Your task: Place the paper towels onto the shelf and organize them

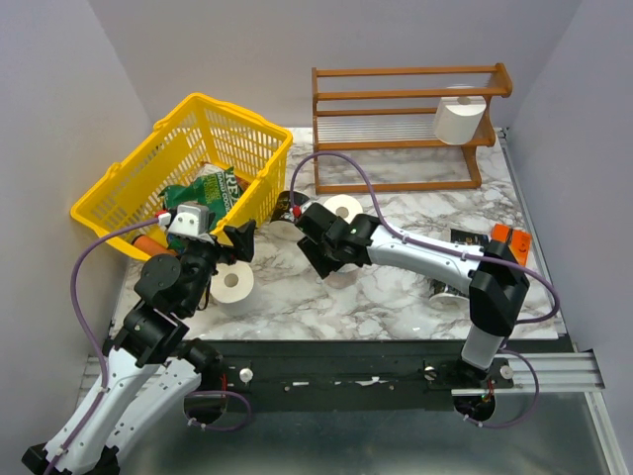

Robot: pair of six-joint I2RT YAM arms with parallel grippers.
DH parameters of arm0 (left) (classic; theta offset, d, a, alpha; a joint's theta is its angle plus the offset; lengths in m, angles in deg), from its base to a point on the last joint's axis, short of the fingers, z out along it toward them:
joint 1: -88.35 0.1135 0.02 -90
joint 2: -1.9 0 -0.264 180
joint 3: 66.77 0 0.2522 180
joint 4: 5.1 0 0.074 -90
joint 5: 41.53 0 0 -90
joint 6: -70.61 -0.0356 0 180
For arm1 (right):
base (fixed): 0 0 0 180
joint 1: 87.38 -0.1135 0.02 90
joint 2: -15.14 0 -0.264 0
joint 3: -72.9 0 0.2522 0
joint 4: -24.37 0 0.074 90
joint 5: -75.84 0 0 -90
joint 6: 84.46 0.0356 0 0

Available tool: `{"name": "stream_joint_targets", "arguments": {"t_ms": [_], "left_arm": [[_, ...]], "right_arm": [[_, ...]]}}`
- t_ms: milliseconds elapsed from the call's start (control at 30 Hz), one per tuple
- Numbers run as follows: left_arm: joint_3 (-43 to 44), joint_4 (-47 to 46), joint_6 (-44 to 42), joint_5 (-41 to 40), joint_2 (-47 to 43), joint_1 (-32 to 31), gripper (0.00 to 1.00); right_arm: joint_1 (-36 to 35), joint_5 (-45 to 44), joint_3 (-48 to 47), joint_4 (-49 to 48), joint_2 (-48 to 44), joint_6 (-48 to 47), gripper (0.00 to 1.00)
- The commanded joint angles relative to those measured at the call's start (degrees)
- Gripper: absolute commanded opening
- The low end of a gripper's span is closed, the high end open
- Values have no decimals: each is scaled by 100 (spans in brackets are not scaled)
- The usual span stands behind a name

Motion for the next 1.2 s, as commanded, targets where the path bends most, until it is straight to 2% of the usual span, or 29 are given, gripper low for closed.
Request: {"name": "stream_joint_targets", "arguments": {"t_ms": [0,133,233,333,467,533,667,833,933,1067,1167], "left_arm": [[-74,-45,25,-113,-42,-19,99],[-74,-45,25,-130,-42,-19,99],[-74,-45,16,-122,-25,-19,99],[-82,-36,25,-130,-25,-19,99],[-82,-36,25,-130,-51,-19,99],[-82,-36,25,-148,-60,-19,99],[-74,-45,33,-165,-42,-19,99],[-74,-45,33,-148,-42,-19,99],[-65,-36,33,-166,-69,-19,99],[-74,-27,42,-157,-130,-19,99],[-82,-27,42,-157,-157,-19,99]], "right_arm": [[-62,43,10,85,142,4,67],[-62,-132,-7,50,265,21,67],[-62,-343,-16,41,336,39,63],[-54,-484,-16,67,345,-14,56],[-106,-555,89,68,83,-259,40],[-150,-537,177,67,-76,-417,38],[-203,-686,12,548,-446,-708,38],[-212,-221,-455,1139,-1068,-1270,41],[-212,-299,-867,1473,-1237,-1972,41],[-107,-967,-1561,1798,-1194,-3025,44],[322,-968,-2352,1843,-1053,-3614,45]]}}
